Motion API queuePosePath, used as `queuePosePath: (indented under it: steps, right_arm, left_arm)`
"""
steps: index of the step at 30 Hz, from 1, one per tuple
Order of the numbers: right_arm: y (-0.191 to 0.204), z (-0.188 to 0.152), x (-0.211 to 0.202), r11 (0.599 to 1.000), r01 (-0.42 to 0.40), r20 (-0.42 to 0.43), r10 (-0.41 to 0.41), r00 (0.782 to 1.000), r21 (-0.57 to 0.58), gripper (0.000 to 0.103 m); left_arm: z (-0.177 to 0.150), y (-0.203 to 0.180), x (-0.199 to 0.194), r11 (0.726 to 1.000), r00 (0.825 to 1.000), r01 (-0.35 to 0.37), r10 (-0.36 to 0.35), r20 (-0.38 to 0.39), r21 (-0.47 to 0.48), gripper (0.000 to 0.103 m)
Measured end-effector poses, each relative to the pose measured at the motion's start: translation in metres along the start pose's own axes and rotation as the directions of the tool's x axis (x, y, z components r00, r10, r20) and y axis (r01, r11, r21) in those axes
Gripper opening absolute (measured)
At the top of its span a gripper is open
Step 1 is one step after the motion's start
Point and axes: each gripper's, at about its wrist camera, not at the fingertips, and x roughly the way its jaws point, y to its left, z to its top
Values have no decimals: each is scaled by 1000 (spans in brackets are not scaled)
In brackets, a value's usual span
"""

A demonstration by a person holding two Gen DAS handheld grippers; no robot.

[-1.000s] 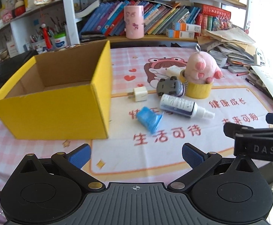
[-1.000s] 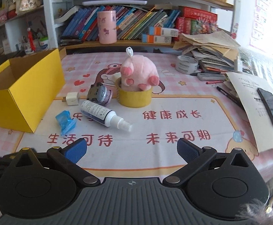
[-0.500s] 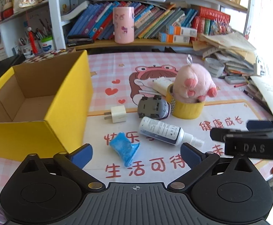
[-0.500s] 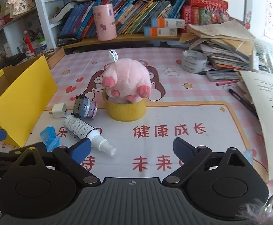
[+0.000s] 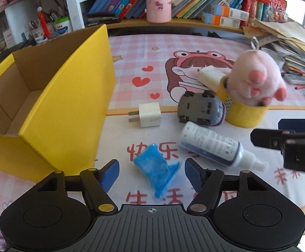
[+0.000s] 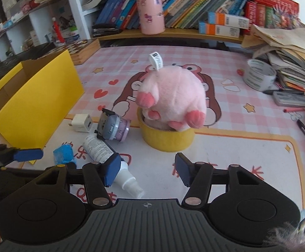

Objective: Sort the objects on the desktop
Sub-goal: 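Reach the left tool to the blue bag while the right tool reaches the white spray bottle, then close the left tool on the blue bag while the right tool grasps the spray bottle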

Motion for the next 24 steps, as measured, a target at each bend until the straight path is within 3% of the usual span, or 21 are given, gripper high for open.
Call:
queuePosePath:
  steps: [2,3,7,15,24]
  right_arm:
    - [2,4,5,999,-24,-11,24,1000,-21,56]
    - [3,5,7,999,-36,-18,35,999,-30,56]
    - [11,9,16,994,-84,-46,81,996,-70,56]
    - [31,17,40,972,-167,-130,146,981,-166,56]
    - [60,16,67,905,-204,-189,141,972,-374,36]
  left_arm:
    - [1,0,7,1000,1000,-3,3,-13,-2,62]
    - [2,0,10,1000,1000,4,-5,-24,-9,50]
    - [-1,3,9,1000,1000,13,-13,-21,-25,42]
    - [-14,10,-27,999,1000,15,-15,8,-32,38]
    - [-25,15,-53,997,999,30,-27,41,-71,38]
